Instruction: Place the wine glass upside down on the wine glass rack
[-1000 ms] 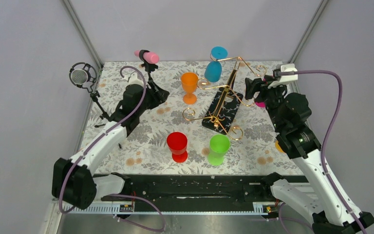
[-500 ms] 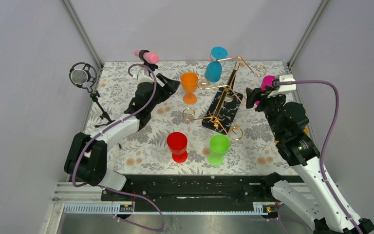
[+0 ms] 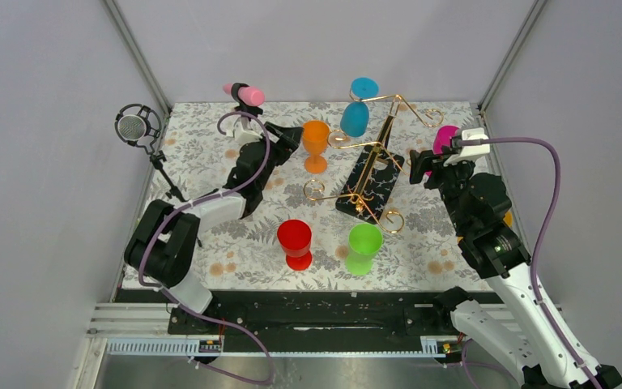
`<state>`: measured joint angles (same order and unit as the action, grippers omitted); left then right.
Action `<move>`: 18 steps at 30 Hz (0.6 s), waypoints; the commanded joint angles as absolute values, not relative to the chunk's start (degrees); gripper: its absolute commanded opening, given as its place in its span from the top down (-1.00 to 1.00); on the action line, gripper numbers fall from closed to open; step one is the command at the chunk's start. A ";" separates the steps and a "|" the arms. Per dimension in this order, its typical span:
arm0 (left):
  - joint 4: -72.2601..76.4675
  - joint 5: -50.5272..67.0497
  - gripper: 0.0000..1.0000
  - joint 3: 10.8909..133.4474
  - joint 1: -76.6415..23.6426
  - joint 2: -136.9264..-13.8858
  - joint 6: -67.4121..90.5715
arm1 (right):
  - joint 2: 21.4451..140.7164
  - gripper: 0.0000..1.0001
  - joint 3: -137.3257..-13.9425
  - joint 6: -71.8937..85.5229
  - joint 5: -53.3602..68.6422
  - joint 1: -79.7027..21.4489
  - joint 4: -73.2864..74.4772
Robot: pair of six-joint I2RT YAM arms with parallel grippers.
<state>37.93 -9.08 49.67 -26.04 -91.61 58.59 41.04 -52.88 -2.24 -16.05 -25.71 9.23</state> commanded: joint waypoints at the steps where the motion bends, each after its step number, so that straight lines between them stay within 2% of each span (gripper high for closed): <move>1: 50.47 -12.78 -0.58 48.08 -26.61 -94.17 61.61 | 40.19 -0.54 -52.72 -3.22 -17.57 -25.58 6.78; 18: 47.83 -13.82 -0.58 52.24 -26.98 -100.34 61.83 | 39.95 -0.54 -51.65 -3.32 -17.68 -25.58 6.66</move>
<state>45.43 -11.77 49.08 -26.76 -99.22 61.17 40.62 -51.70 -2.96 -16.93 -25.71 8.86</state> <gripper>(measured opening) 0.789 0.769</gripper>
